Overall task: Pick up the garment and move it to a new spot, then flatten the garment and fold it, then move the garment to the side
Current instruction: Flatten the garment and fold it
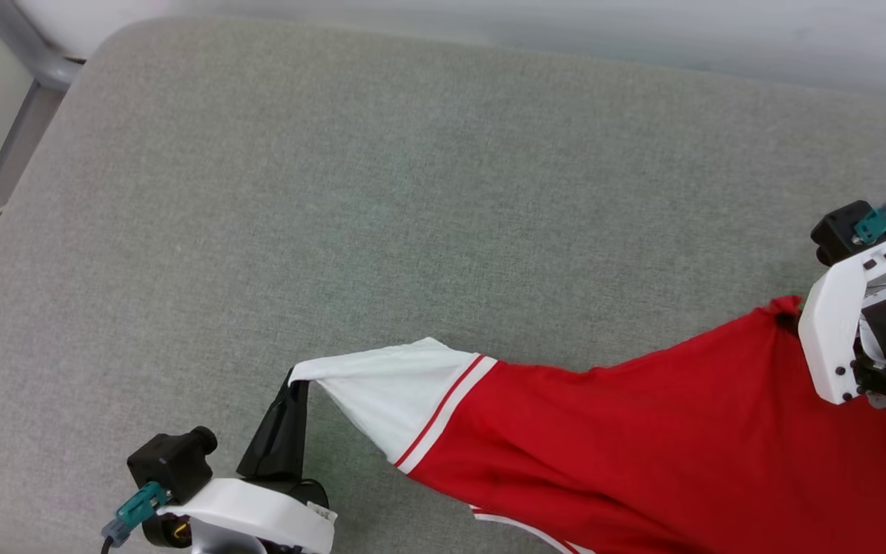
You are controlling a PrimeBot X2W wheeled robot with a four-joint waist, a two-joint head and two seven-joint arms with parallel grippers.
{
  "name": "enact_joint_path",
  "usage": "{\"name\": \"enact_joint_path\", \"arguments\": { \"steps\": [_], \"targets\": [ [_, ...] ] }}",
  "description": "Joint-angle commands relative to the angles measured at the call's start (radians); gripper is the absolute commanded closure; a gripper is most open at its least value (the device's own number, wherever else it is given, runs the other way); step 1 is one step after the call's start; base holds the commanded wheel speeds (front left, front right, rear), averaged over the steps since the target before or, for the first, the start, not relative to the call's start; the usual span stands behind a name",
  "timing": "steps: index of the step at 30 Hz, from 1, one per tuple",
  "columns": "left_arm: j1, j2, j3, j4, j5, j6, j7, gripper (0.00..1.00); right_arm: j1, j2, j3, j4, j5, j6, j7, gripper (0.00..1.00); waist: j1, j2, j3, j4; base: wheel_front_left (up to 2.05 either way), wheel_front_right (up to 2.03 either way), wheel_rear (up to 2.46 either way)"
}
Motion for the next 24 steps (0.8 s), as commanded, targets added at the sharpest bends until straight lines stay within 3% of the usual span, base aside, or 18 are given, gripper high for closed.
{"name": "enact_joint_path", "arguments": {
  "steps": [1, 12, 17, 18, 24],
  "targets": [
    [0.013, 0.006, 0.007, -0.005, 0.003, 0.002, -0.006, 1.00, 0.015, -0.005, 0.002, 0.000, 0.003, -0.002, -0.038, 1.00, -0.0001, 0.0000, -0.026, -0.016, 0.00, 0.00, 0.00],
    [0.065, 0.045, 0.015, -0.068, 0.016, 0.035, 0.014, 1.00, 0.084, -0.022, -0.115, -0.116, 0.036, -0.002, -0.363, 1.00, -0.0001, 0.0000, -0.133, -0.066, 0.00, 0.00, 0.00],
    [0.078, 0.066, 0.023, -0.134, 0.029, 0.055, 0.024, 1.00, 0.158, -0.015, -0.223, -0.208, 0.018, -0.002, -0.433, 1.00, -0.0001, 0.0000, -0.170, -0.082, 0.00, 0.00, 0.00],
    [0.058, 0.080, 0.024, -0.177, 0.044, 0.065, 0.032, 1.00, 0.210, 0.006, -0.307, -0.274, -0.005, -0.002, -0.449, 1.00, -0.0001, 0.0000, -0.182, -0.089, 0.00, 0.00, 0.00],
    [-0.035, 0.096, 0.029, -0.263, 0.068, 0.080, 0.058, 1.00, 0.283, 0.064, -0.468, -0.423, -0.088, -0.001, -0.427, 1.00, -0.0001, 0.0000, -0.182, -0.104, 0.00, 0.00, 0.00]
  ]
}}
